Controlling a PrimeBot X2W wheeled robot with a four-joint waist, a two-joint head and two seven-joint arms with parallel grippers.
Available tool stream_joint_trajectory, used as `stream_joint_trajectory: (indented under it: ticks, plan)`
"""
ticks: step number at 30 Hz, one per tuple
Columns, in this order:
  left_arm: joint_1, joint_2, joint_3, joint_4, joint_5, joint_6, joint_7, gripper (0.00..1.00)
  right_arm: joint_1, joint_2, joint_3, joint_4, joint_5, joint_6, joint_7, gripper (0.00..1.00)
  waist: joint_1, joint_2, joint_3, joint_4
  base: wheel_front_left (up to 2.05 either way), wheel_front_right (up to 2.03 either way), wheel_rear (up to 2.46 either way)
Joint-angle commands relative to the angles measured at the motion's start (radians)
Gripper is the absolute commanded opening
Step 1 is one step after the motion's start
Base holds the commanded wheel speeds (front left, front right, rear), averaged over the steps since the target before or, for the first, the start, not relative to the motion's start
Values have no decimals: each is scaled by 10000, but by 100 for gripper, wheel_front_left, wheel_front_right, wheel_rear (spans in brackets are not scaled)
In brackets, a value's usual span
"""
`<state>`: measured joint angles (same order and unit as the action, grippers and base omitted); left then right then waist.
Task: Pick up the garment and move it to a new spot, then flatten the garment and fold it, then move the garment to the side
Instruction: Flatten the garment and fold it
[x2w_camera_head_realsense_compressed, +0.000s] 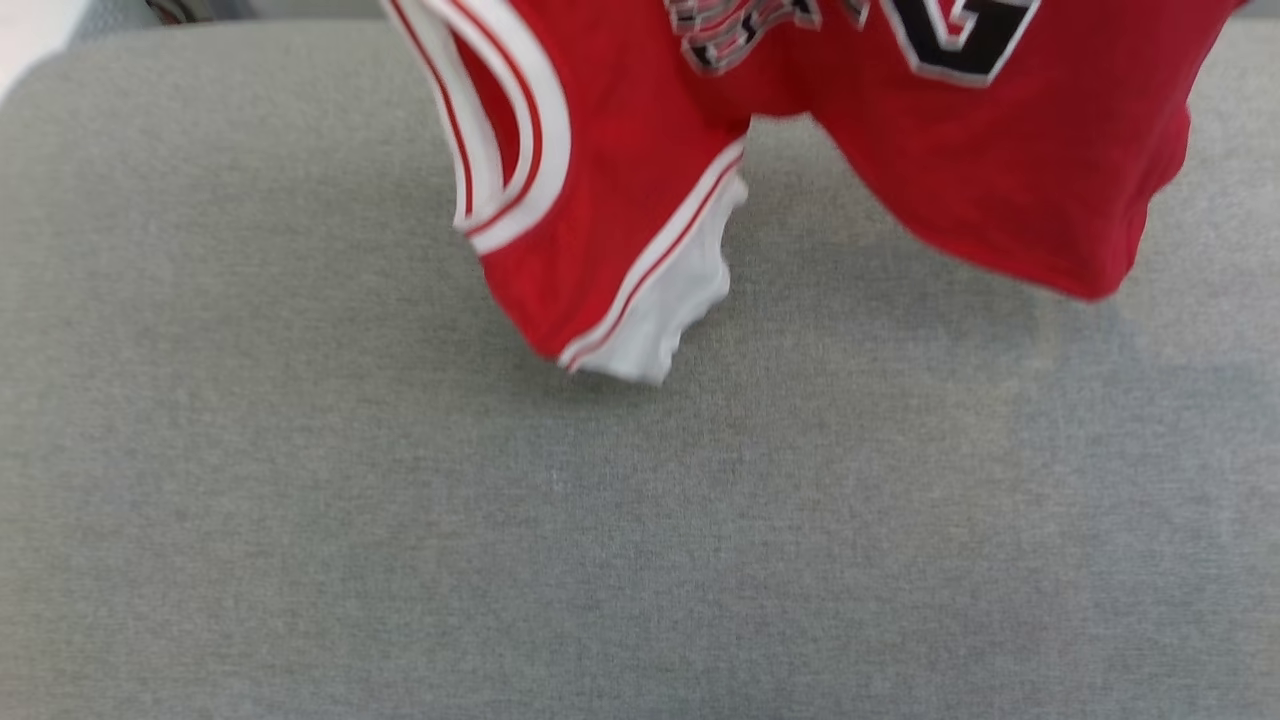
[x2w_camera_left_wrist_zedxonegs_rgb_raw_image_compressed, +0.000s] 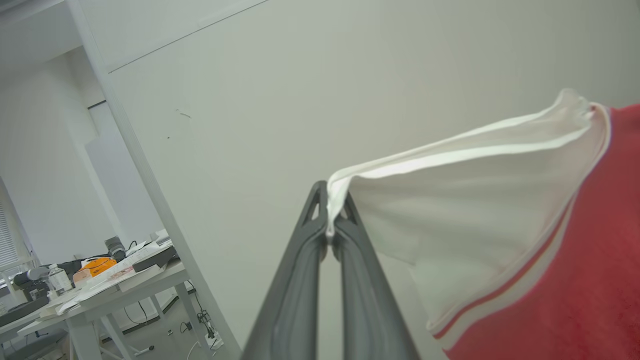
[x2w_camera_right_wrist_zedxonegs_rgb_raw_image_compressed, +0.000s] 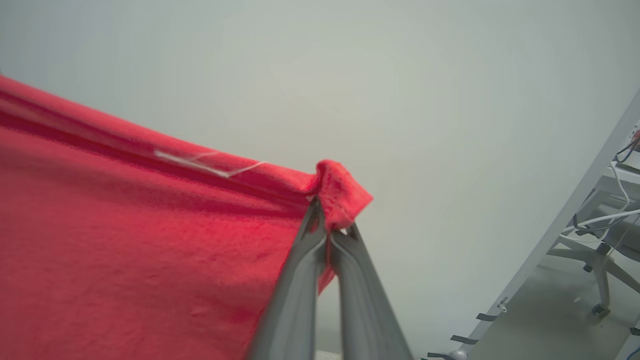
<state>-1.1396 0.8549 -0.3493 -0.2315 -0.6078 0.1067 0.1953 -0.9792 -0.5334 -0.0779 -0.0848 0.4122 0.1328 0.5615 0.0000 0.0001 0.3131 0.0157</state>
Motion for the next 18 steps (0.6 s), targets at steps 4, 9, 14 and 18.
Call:
stream_joint_trajectory:
  ticks: [4,9,14,18]
  plan:
    - [-1980,-163,-265,1418,298,-777,160,0,-1374,-232,228,1178,-409,-21,-720,0,0,-1,2215,-191,0,0,0]
    - [-4452,-757,-822,3338,993,-1604,85,0,-3106,-45,721,2695,-967,-21,-1618,0,0,-1,3143,-305,0,0,0]
    - [-6992,-1555,-1241,5776,1900,-1910,-684,0,-5070,625,937,4627,-2043,-21,-2945,0,0,-1,3750,-441,0,0,0]
    - [-8434,-2092,-1485,7514,2518,-1983,-1838,0,-6215,1191,796,5930,-2960,-21,-3964,0,0,-1,4071,-474,0,0,0]
